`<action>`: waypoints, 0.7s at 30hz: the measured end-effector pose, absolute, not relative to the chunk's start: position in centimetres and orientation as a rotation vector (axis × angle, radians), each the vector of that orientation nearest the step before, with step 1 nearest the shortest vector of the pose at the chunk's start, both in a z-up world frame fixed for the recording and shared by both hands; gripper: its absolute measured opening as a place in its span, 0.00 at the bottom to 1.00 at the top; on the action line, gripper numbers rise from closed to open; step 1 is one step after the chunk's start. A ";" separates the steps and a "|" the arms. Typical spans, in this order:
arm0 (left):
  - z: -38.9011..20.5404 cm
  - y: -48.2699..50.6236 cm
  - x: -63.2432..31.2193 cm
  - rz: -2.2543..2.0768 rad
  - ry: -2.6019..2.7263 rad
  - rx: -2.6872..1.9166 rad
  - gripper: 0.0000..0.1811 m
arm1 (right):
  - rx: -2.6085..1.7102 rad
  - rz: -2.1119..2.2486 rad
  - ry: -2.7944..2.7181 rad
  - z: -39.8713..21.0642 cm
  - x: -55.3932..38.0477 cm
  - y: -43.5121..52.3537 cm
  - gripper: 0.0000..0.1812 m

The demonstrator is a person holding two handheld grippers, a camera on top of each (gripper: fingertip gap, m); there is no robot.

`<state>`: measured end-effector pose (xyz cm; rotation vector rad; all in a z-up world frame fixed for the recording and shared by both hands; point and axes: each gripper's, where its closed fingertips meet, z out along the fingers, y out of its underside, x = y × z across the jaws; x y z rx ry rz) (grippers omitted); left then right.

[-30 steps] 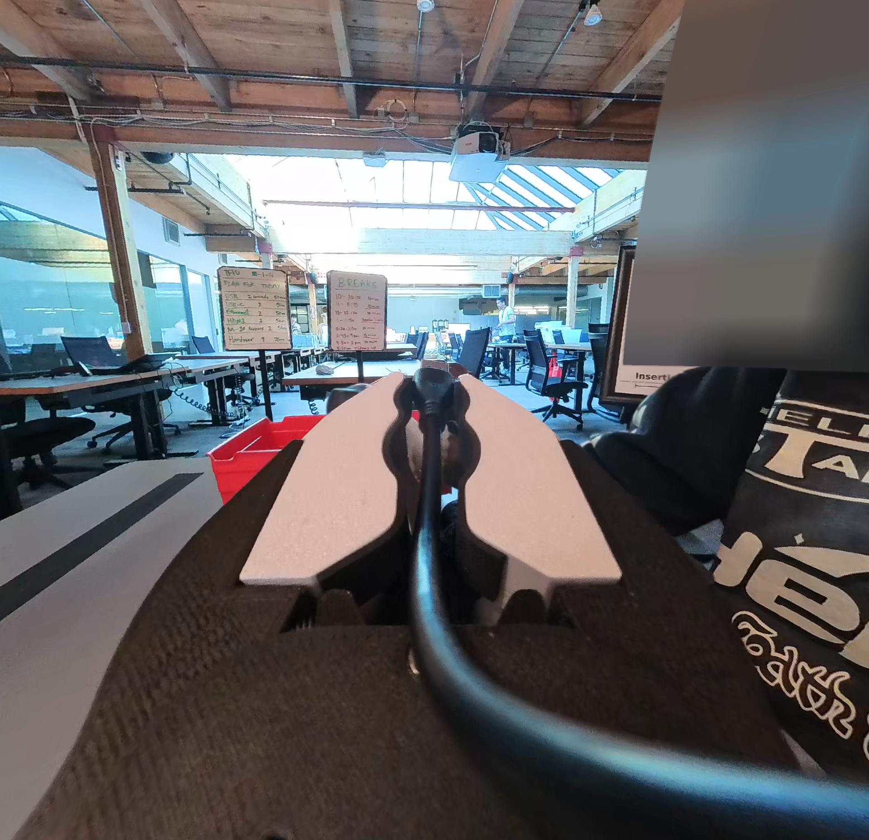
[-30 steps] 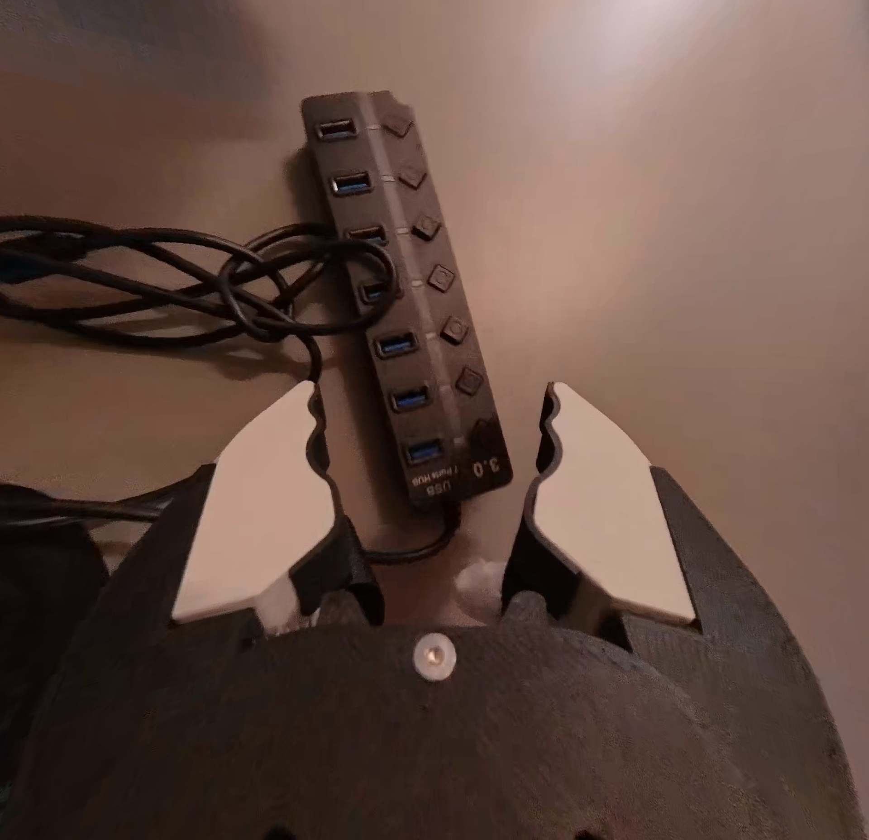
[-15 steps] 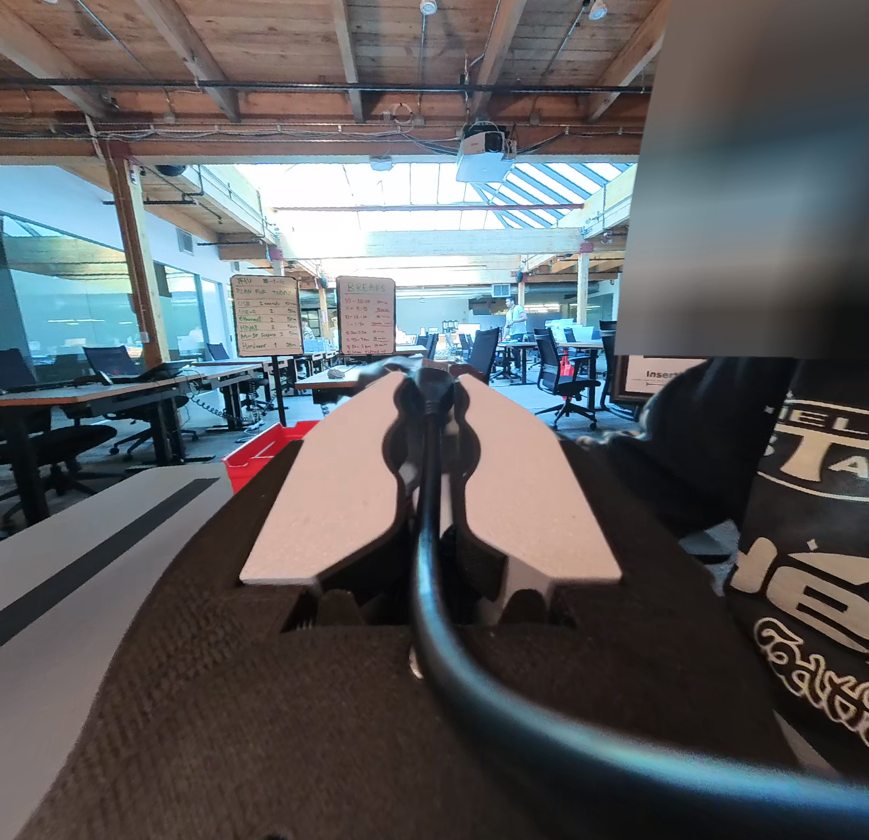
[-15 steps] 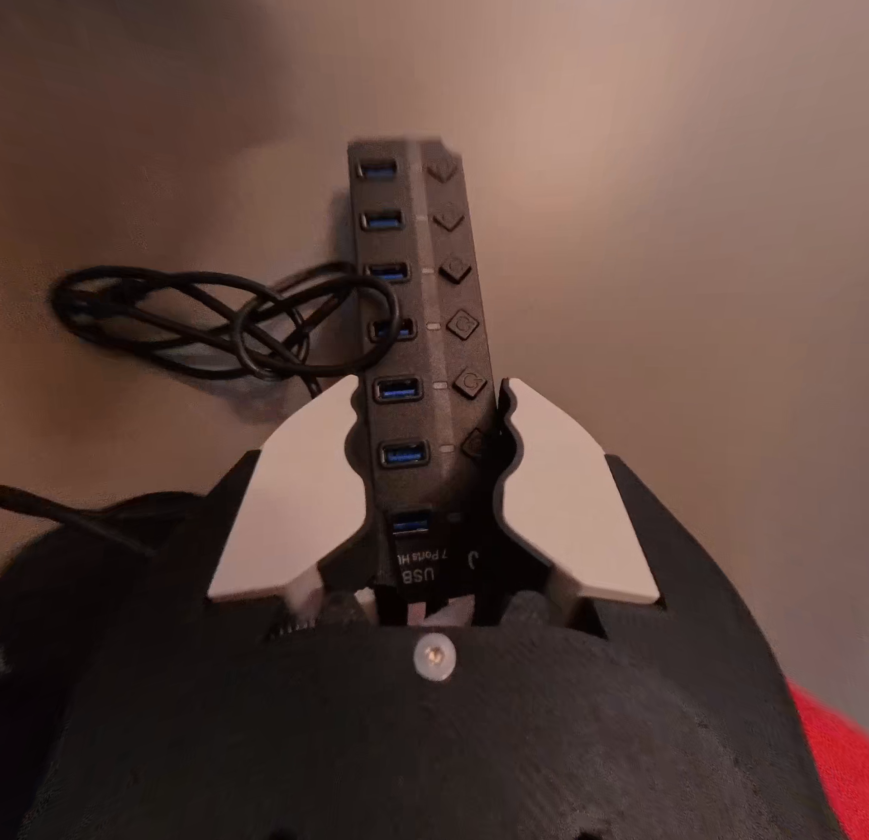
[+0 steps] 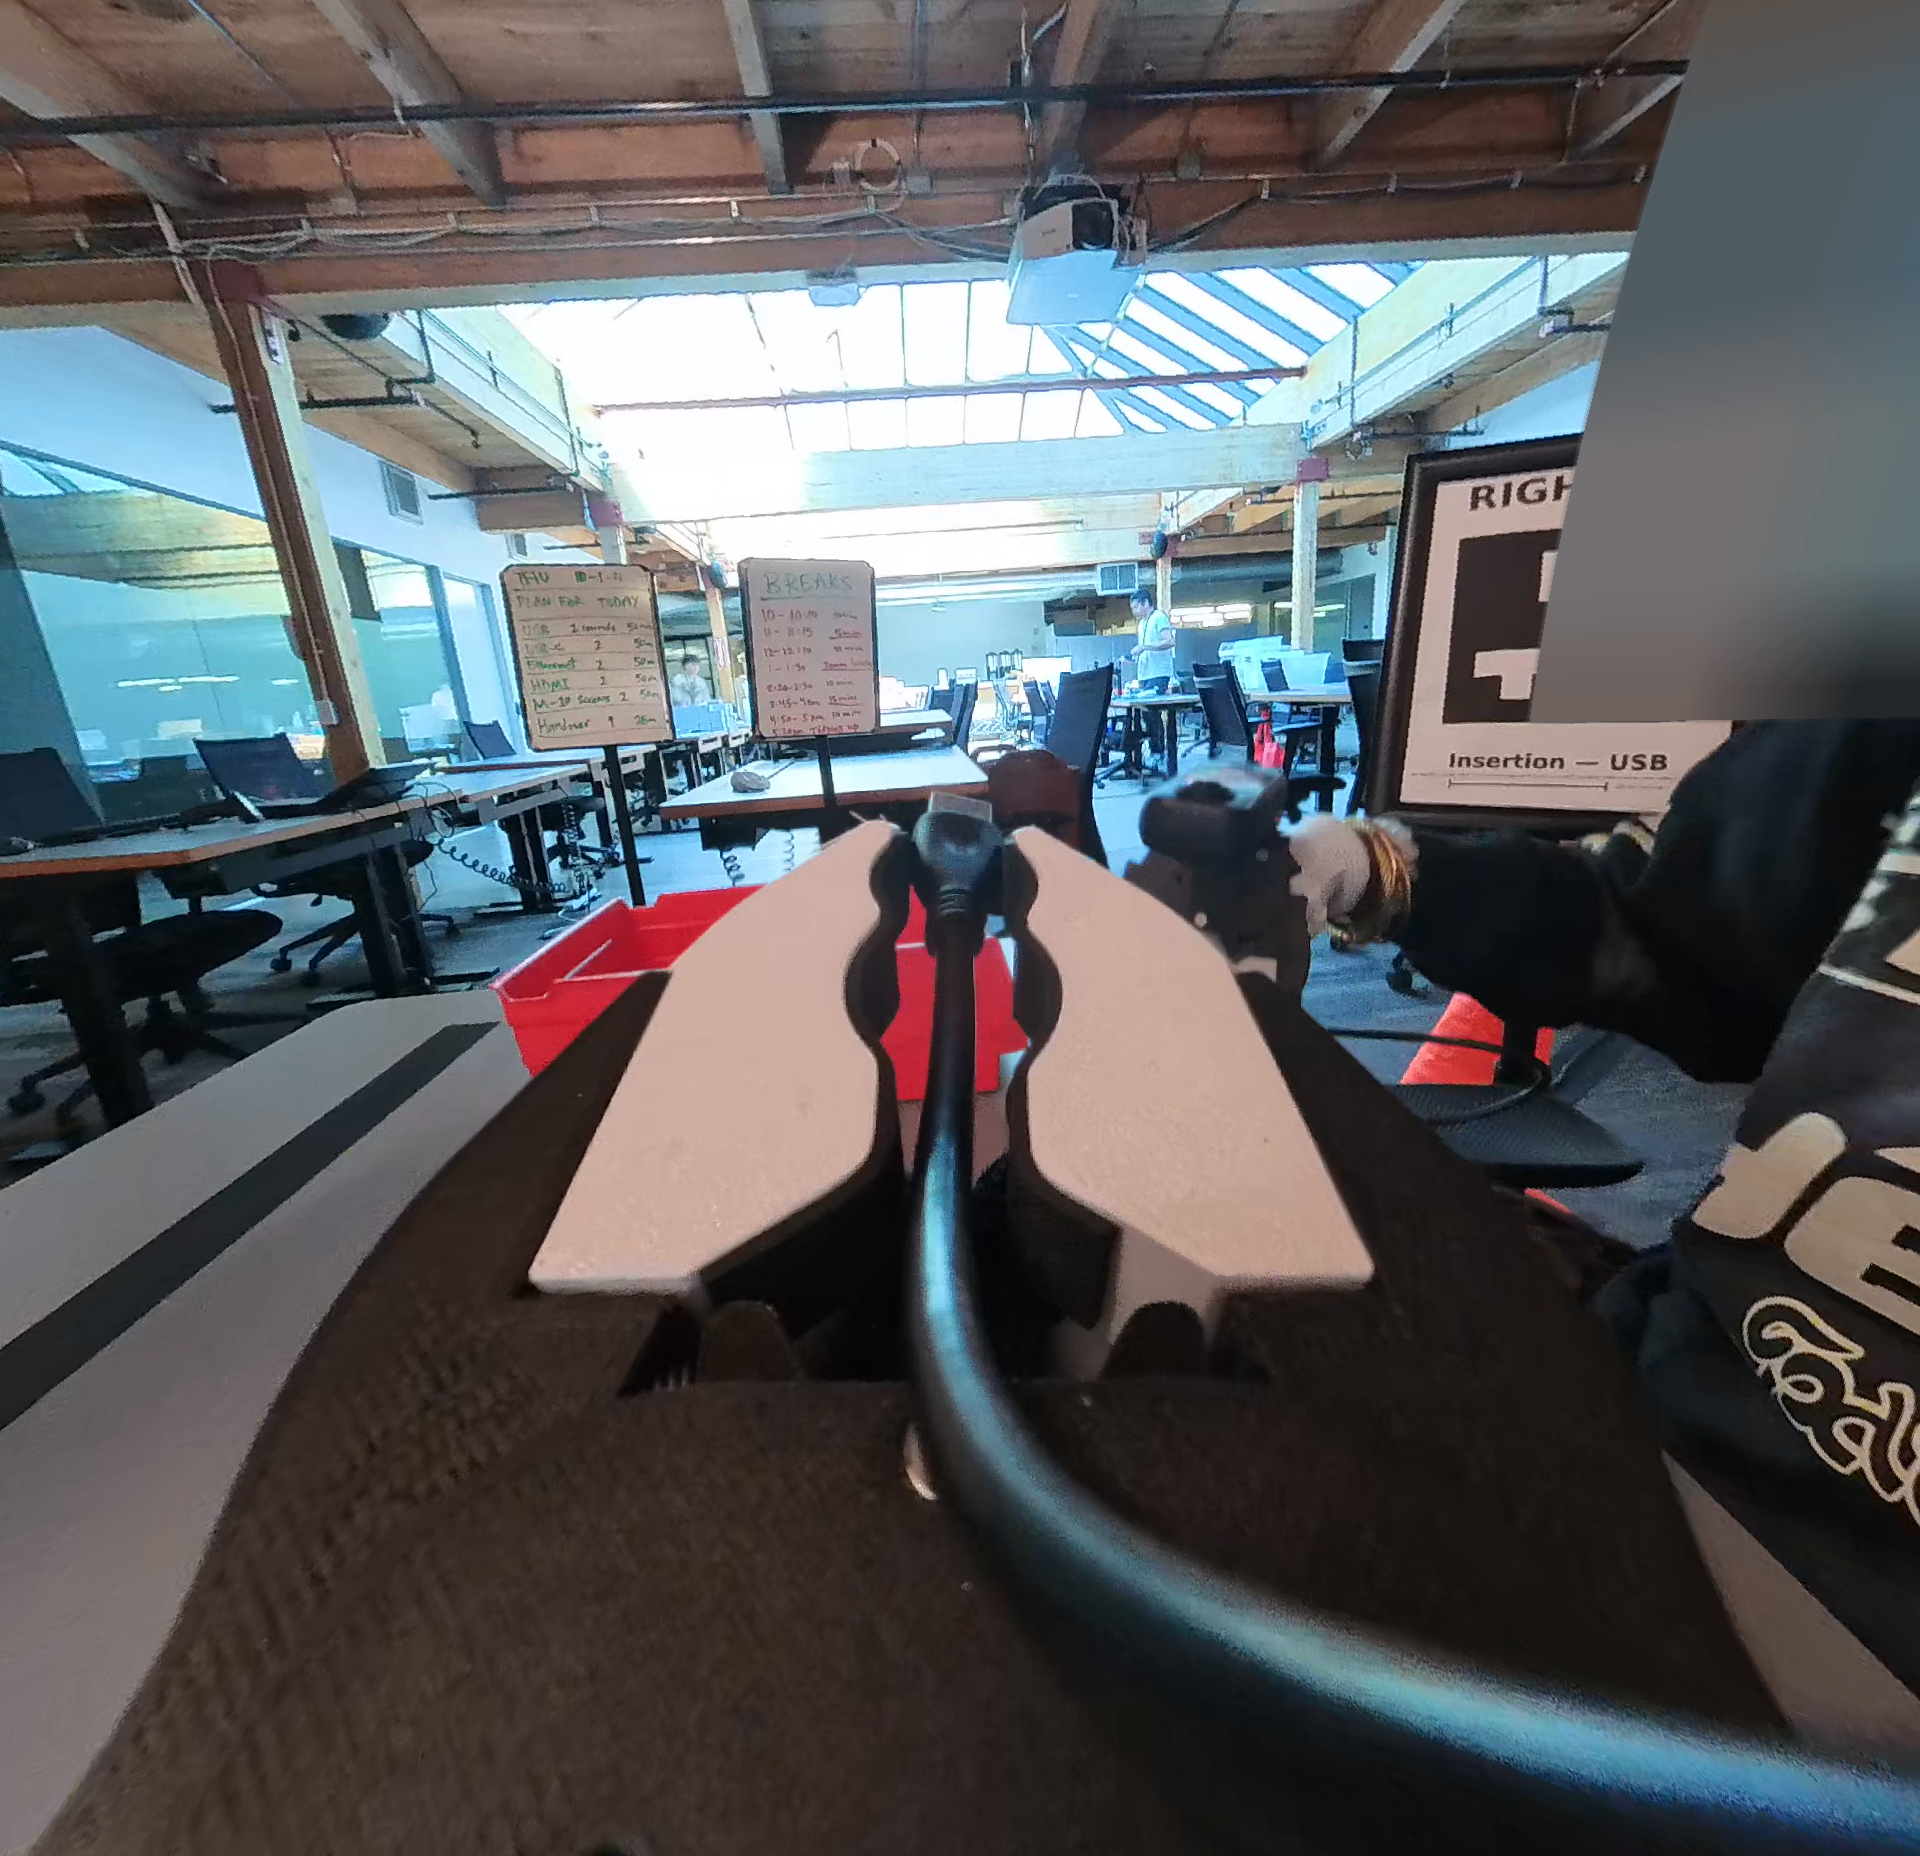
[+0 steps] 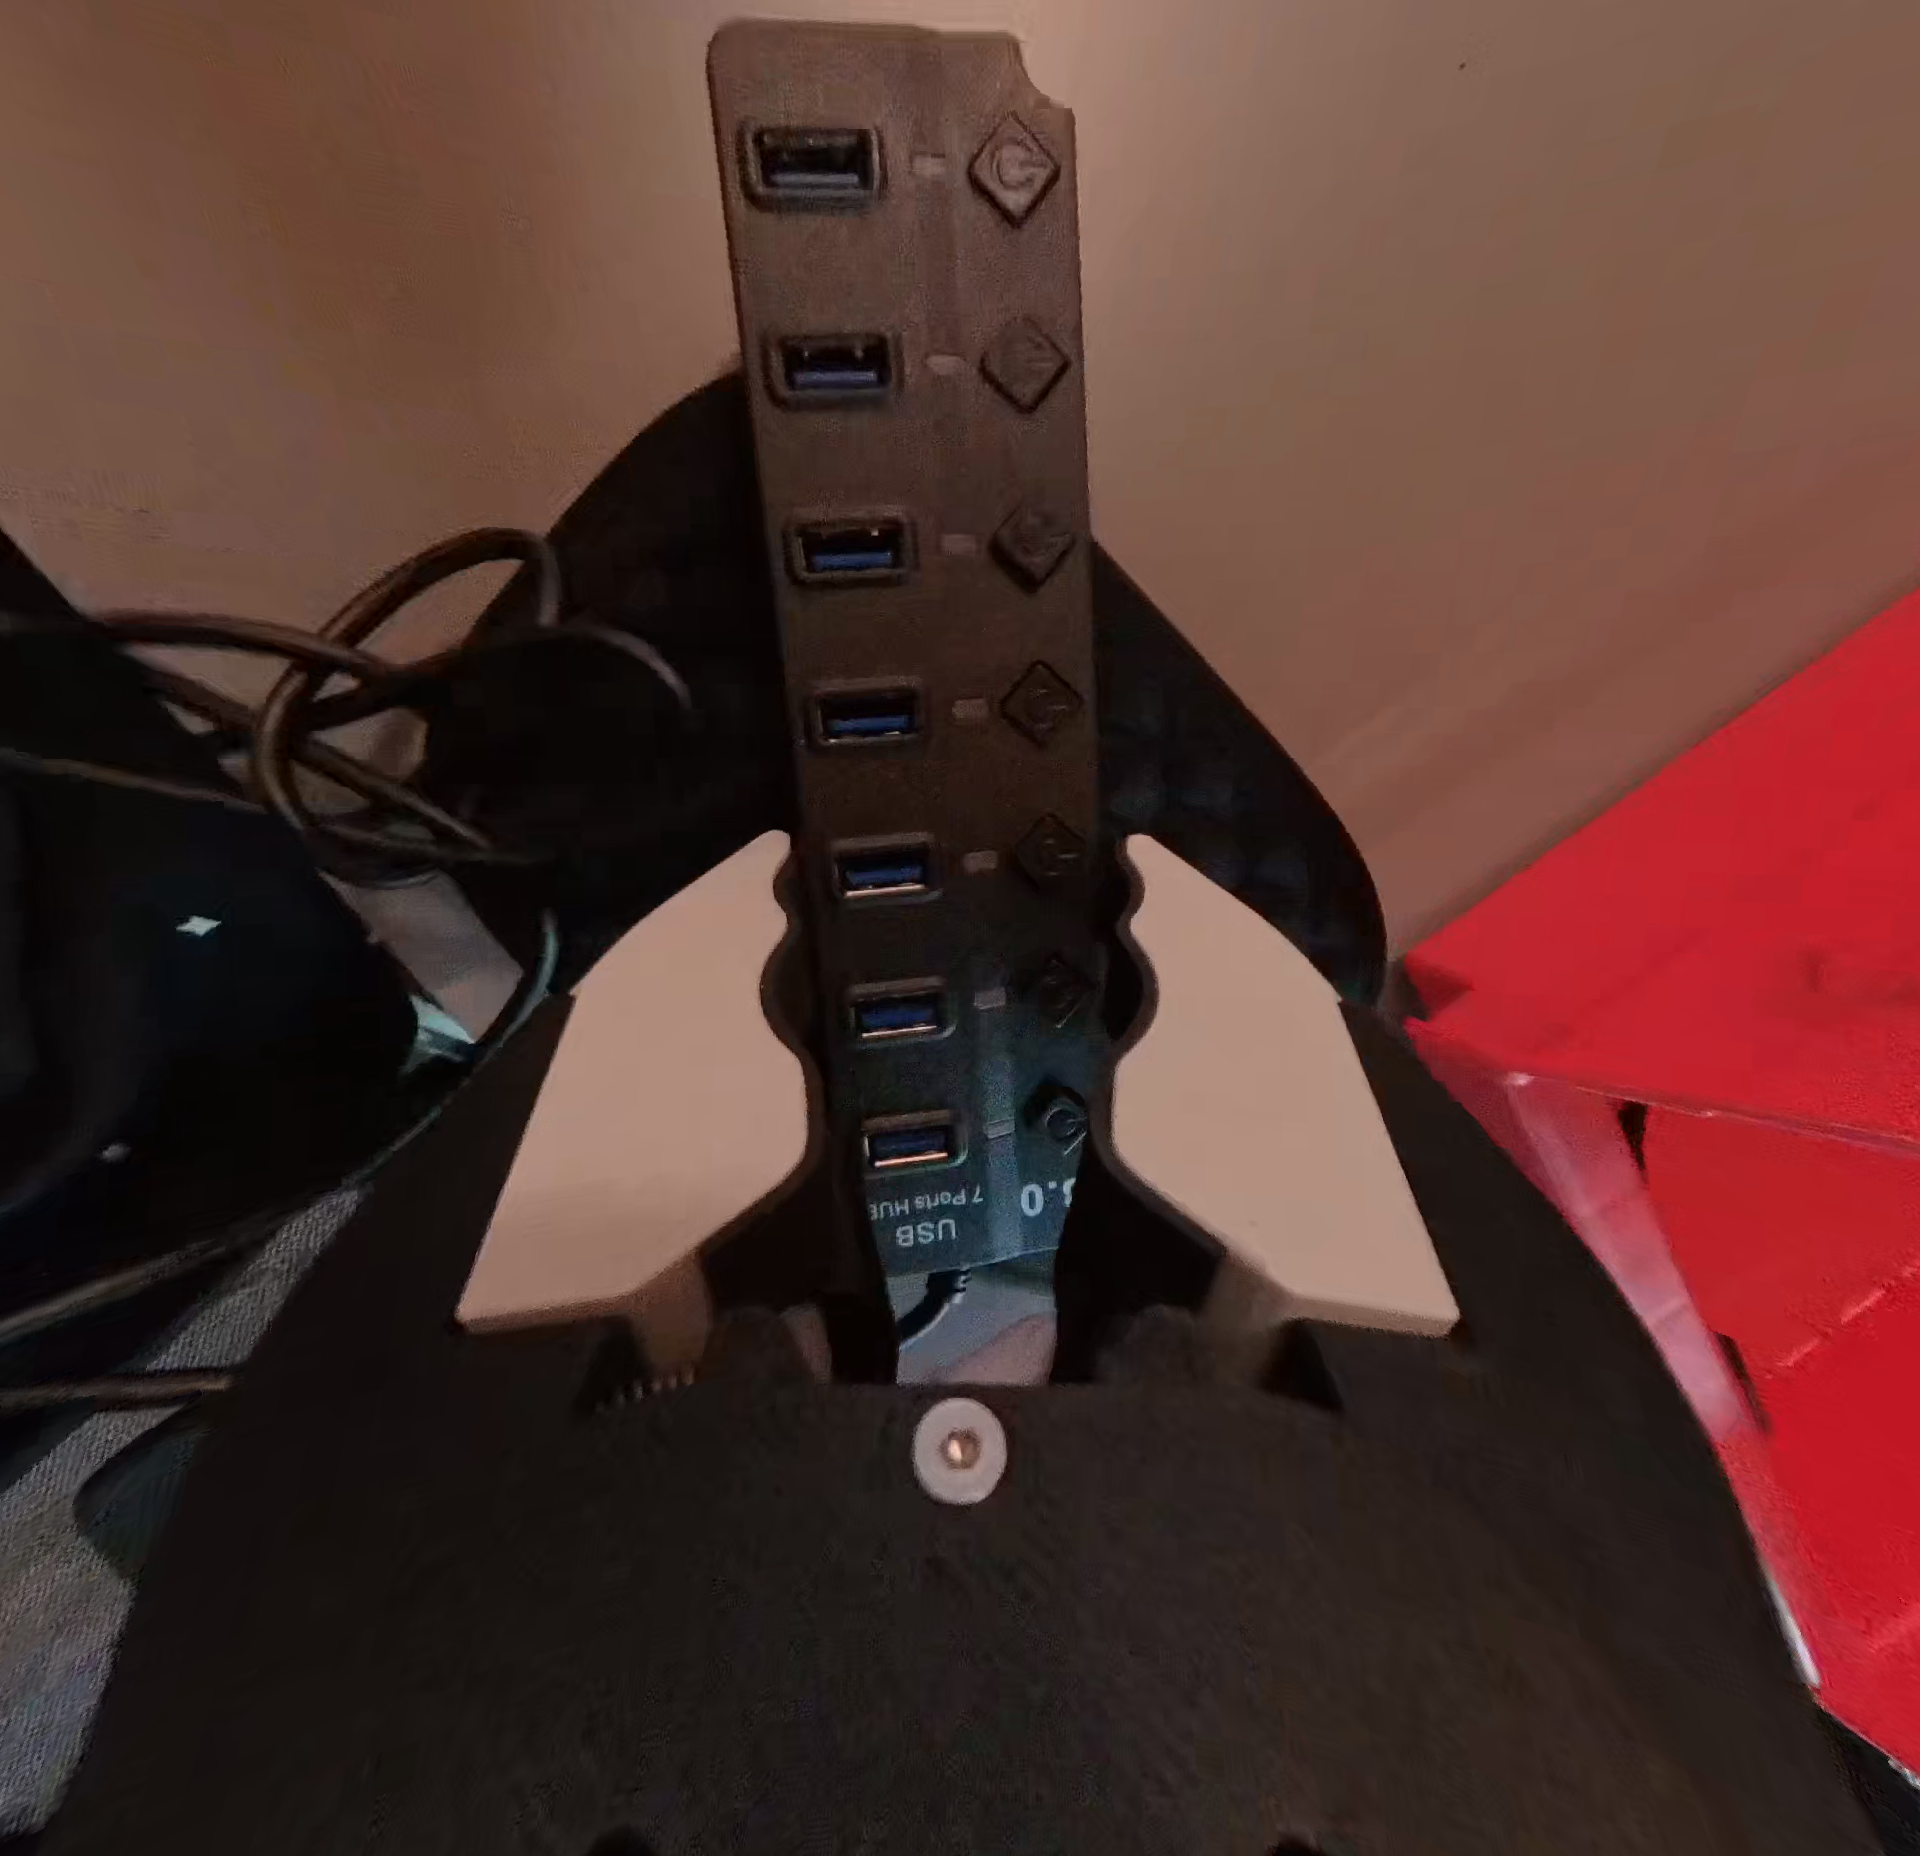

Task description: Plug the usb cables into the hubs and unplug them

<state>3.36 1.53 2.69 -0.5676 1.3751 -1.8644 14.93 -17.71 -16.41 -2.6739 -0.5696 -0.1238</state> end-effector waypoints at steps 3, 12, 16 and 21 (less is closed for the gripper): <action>2.1 1.3 3.5 -1.837 1.402 -0.583 0.09 | -2.752 -0.094 -0.666 -16.1 14.8 -17.7 0.34; 1.7 -0.2 3.9 -1.841 1.456 -0.567 0.09 | -2.888 -0.002 -0.721 -17.6 14.5 -17.5 0.30; 0.9 -3.3 4.3 -1.839 1.564 -0.521 0.09 | -2.760 -0.011 -0.630 -17.0 14.5 -17.5 0.30; -1.5 -7.0 5.1 -1.737 1.740 -0.476 0.09 | -2.668 -0.053 -0.647 -12.8 13.1 -15.5 0.30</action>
